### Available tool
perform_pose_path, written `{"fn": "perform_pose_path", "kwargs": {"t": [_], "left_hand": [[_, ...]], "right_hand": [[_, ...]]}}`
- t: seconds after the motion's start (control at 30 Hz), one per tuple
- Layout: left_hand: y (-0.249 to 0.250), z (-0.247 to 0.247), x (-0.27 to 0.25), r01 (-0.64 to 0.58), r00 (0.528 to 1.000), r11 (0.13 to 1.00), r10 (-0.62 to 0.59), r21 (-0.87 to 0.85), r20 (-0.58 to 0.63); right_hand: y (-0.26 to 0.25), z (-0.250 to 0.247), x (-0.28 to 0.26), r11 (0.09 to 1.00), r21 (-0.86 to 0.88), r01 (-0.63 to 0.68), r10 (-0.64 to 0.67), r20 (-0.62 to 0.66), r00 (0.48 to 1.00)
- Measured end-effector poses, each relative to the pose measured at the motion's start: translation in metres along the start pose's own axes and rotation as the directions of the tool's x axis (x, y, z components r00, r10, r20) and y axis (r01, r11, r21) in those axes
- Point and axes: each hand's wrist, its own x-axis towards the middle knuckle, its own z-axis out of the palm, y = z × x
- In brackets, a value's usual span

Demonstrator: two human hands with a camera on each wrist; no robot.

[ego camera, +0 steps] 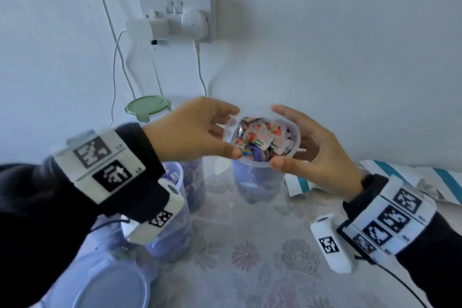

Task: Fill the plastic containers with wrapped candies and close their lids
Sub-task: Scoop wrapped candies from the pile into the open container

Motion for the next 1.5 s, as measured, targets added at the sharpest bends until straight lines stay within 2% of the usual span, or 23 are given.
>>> {"fn": "perform_pose_path", "kwargs": {"t": [0.17,0.3,0.43,0.7,0.9,1.0,1.23,1.33,1.5], "left_hand": [[-0.004,-0.057,0.036,-0.003,1.000,0.998,0.004,0.070,-0.010],[-0.027,-0.090,0.062,0.041,0.999,0.997,-0.042,0.072,0.013],[-0.056,-0.108,0.080,0.070,0.997,0.992,-0.074,0.106,0.036],[-0.104,-0.132,0.112,0.112,0.987,0.971,-0.134,0.212,0.093],[-0.130,-0.130,0.125,0.140,0.978,0.918,-0.187,0.372,0.094],[-0.133,-0.126,0.128,0.123,0.975,0.864,-0.198,0.488,0.104],[-0.135,-0.117,0.130,0.108,0.955,0.776,-0.255,0.622,0.153],[-0.136,-0.114,0.128,0.106,0.956,0.746,-0.258,0.657,0.139],[-0.136,-0.112,0.126,0.128,0.959,0.756,-0.258,0.641,0.113]], "right_hand": [[-0.006,0.017,0.059,0.999,-0.014,0.037,-0.038,-0.086,0.996],[0.003,0.039,0.099,0.999,-0.036,0.039,-0.044,-0.150,0.988],[0.023,0.061,0.127,0.999,-0.035,0.027,-0.032,-0.168,0.985],[0.071,0.095,0.169,0.996,0.078,-0.039,0.053,-0.181,0.982],[0.102,0.109,0.180,0.987,0.125,-0.099,0.117,-0.149,0.982],[0.112,0.112,0.180,0.985,0.122,-0.120,0.135,-0.122,0.983],[0.123,0.116,0.175,0.982,0.122,-0.146,0.153,-0.056,0.987],[0.126,0.116,0.173,0.978,0.148,-0.148,0.152,-0.020,0.988],[0.130,0.120,0.163,0.977,0.152,-0.148,0.152,-0.016,0.988]]}}
